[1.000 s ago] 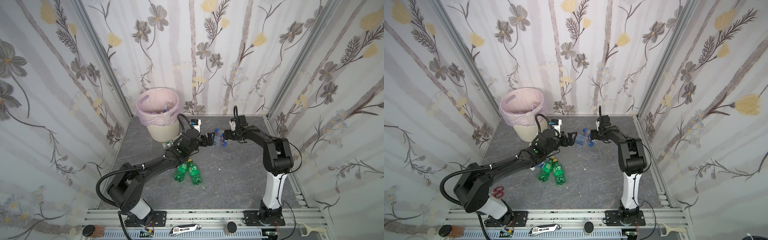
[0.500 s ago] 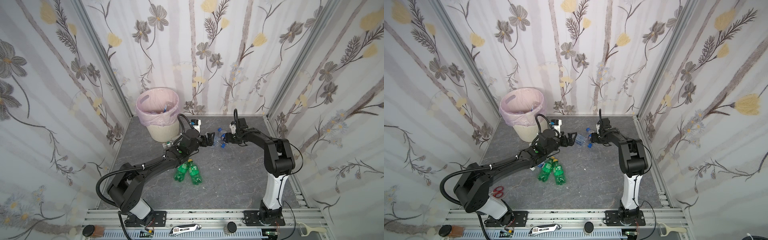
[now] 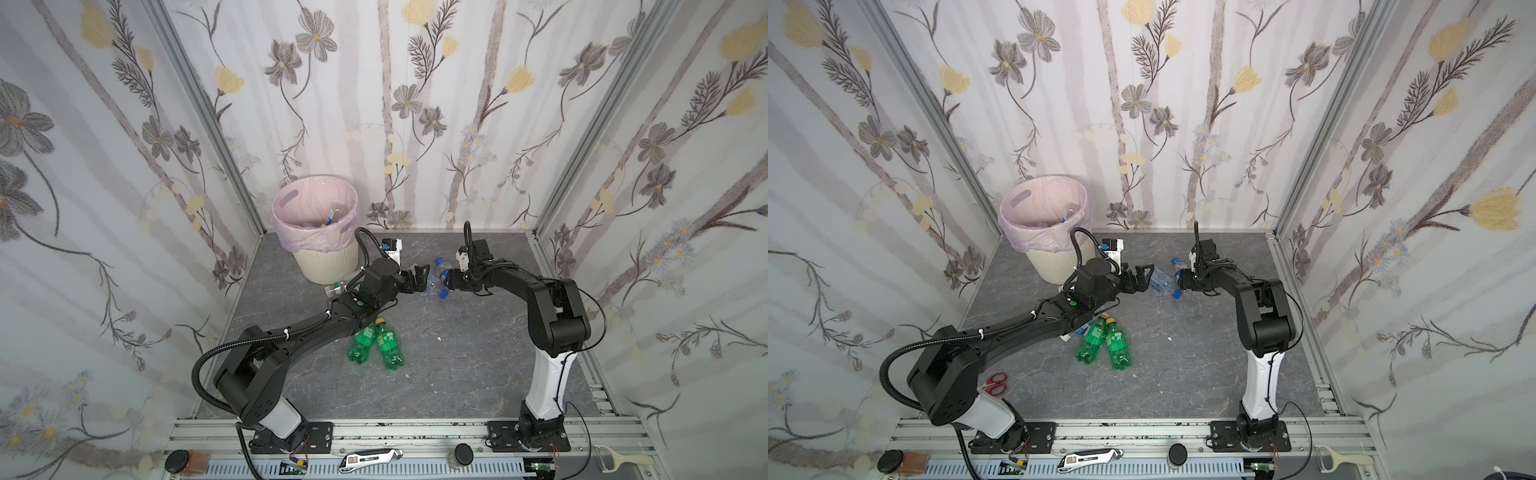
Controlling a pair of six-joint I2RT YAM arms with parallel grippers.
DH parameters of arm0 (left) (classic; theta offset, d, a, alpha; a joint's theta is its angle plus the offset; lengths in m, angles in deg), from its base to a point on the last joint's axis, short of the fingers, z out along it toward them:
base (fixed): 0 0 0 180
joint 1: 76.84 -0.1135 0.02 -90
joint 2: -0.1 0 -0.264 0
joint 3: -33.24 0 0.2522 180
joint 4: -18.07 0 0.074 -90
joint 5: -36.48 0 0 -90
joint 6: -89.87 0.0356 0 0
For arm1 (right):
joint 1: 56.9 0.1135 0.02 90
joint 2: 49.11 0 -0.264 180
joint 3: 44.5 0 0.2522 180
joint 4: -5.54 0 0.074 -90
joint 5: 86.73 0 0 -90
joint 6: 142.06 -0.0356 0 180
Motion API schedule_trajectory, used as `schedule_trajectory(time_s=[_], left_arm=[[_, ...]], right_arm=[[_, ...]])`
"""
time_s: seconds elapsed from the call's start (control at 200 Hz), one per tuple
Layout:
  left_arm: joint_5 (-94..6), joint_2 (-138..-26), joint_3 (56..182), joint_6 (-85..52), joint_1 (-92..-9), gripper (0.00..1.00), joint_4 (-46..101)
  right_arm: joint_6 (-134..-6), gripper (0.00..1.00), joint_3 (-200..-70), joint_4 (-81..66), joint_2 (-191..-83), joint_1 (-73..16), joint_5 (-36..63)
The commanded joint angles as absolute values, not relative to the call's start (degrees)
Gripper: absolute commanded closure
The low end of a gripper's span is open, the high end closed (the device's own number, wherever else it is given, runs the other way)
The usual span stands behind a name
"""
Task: Throw the plastic bottles in the bin
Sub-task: 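Lower the right gripper onto the blue-capped Pepsi-label water bottle and close it, then lift the blue-capped bottle with the right gripper toward the left gripper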
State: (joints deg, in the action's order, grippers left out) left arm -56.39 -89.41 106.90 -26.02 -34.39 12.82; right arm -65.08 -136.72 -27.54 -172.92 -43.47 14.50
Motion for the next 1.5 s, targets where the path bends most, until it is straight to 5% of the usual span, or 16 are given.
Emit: schedule_trajectory(time_s=[0.0,0.909,1.499], left_arm=[[-57.5,-89.6,107.6,-25.8,-34.4,0.0,12.3],[-57.0,-91.2,108.7,-27.8,-34.6,0.0,13.6],[-33.0,-96.6,109.0,-48.8,-44.6,0.0,3.8]], right_arm=[[-65.3,0.35,-136.5,-27.2,-173.2,-43.5,13.9],[-66.6,0.42,-132.5,-25.4,-164.1,-42.5,14.9],[-66.0,0.42,-133.5,-23.7,-154.3,-33.9,15.1]])
